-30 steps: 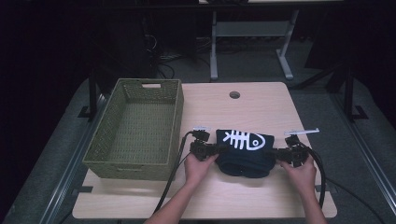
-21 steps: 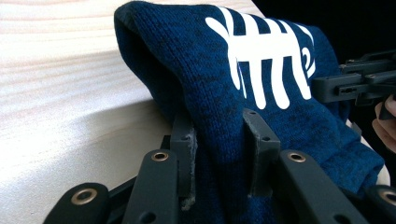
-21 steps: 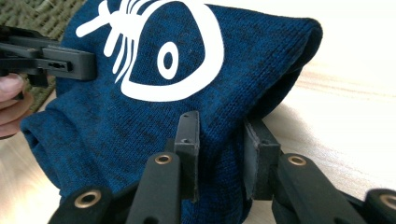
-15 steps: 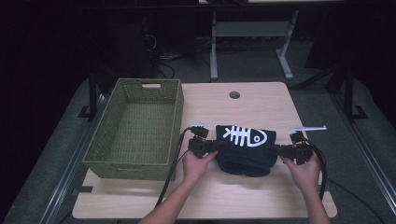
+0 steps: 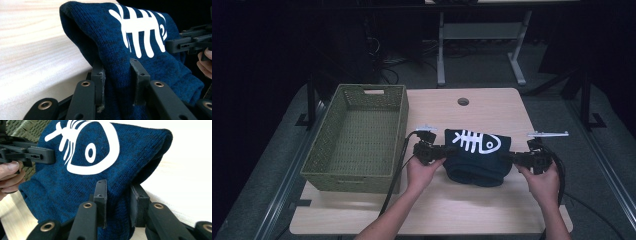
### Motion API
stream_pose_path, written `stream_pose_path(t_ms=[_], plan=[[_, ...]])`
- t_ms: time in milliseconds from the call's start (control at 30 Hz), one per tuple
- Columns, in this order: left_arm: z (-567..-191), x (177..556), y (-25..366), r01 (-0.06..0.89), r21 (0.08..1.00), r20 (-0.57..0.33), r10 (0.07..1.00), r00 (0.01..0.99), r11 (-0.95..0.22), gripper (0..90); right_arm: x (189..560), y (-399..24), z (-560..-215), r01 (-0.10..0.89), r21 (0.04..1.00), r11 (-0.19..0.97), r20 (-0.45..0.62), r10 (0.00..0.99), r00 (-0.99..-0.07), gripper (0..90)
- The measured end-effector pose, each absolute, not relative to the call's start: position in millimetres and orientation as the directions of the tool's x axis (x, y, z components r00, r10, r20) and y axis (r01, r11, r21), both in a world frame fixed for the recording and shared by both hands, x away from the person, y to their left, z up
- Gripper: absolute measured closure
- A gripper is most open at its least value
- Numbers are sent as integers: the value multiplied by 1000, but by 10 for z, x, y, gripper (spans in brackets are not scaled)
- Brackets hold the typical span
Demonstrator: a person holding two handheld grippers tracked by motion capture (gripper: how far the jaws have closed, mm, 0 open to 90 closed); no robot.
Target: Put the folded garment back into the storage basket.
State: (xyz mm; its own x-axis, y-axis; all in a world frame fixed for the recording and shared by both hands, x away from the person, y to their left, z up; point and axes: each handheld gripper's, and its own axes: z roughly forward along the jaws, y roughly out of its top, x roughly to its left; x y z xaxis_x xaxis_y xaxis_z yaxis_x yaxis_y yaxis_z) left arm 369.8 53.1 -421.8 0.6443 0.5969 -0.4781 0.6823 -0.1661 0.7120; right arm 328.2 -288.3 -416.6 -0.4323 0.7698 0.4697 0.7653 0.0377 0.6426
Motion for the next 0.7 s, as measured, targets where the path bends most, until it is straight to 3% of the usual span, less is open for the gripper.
stream_pose_path(t_ms=[700], plan=[[-3876,3699,632,640,748,-439,590,677,-179,694,3285,-2805,-3804,740,671,53,457,757,-468,708]])
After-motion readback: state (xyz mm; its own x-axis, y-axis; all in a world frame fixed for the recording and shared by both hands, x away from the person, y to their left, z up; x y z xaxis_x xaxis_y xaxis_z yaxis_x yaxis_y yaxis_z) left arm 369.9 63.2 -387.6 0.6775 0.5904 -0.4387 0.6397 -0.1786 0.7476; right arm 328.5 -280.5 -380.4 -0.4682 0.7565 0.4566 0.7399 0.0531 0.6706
